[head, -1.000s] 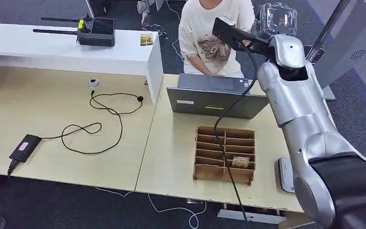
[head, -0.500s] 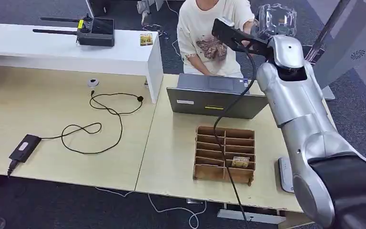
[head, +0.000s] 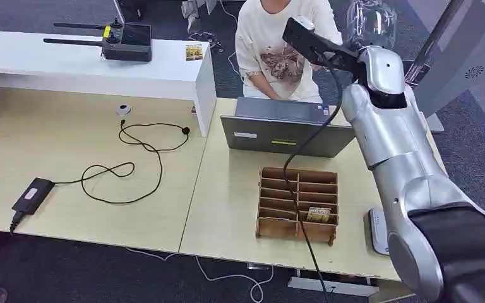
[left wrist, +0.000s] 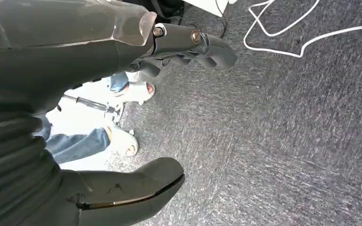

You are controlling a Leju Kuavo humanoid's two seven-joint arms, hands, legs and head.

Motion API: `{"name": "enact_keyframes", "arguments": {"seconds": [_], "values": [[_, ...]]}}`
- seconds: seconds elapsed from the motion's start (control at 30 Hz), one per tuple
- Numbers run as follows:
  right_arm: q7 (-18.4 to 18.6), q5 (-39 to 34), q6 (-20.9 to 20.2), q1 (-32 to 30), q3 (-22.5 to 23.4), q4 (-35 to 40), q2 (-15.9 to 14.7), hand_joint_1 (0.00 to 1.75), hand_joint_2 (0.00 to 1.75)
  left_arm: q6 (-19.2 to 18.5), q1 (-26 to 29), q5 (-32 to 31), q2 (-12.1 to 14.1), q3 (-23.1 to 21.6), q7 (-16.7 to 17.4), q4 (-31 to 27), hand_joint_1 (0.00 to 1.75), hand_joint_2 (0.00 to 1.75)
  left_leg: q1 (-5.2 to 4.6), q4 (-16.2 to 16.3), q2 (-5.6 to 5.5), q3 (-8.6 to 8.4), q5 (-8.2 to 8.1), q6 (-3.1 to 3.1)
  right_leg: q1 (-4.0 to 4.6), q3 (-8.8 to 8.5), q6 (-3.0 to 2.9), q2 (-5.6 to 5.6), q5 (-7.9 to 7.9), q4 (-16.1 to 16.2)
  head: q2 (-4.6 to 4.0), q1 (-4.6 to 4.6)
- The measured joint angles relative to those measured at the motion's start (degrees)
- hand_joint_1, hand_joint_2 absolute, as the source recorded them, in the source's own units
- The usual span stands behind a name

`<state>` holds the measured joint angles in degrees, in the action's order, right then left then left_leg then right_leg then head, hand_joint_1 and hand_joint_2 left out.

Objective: Pass the card to the sensor for recognition and then transmit it.

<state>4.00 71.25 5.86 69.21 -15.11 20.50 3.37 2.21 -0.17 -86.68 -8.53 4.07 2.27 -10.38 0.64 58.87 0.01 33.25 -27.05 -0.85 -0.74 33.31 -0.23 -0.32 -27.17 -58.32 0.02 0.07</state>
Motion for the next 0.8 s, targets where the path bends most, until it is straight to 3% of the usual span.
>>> {"name": "enact_keyframes", "arguments": {"seconds": [0.3,0.43,0.6,0.8], "values": [[-10.6,-7.8,10.2,-3.5,4.1,3.1,0.3,0.0,1.75,0.0,0.0,0.0,-0.1,0.0,0.0,0.0,0.0,1.75,0.0,0.0,-0.01,0.0,0.0,0.0,0.0,-0.01,0.0,-0.01,0.0,0.0,0.0,0.0],[-18.8,-16.4,14.4,-6.7,6.8,6.2,0.8,0.0,1.75,0.2,0.0,0.0,-0.1,0.0,0.2,0.0,0.0,1.75,0.0,0.0,-0.01,0.0,0.0,0.0,0.0,-0.01,0.0,-0.01,0.0,0.0,0.0,0.0],[-24.7,-30.5,13.5,-14.4,8.6,15.6,1.1,0.0,1.75,0.3,0.0,0.1,-0.1,0.0,0.6,0.0,0.0,1.75,0.0,0.0,-0.02,0.0,0.0,0.0,0.0,-0.01,0.0,-0.02,0.0,0.0,0.0,0.0],[-25.1,-43.0,7.7,-27.3,8.6,34.8,1.0,0.0,1.75,0.2,0.0,0.1,-0.1,0.0,1.3,0.0,0.0,1.75,0.0,0.0,-0.03,0.01,-0.02,0.0,0.0,0.02,0.01,-0.02,-0.01,0.0,0.0,-0.02]]}}
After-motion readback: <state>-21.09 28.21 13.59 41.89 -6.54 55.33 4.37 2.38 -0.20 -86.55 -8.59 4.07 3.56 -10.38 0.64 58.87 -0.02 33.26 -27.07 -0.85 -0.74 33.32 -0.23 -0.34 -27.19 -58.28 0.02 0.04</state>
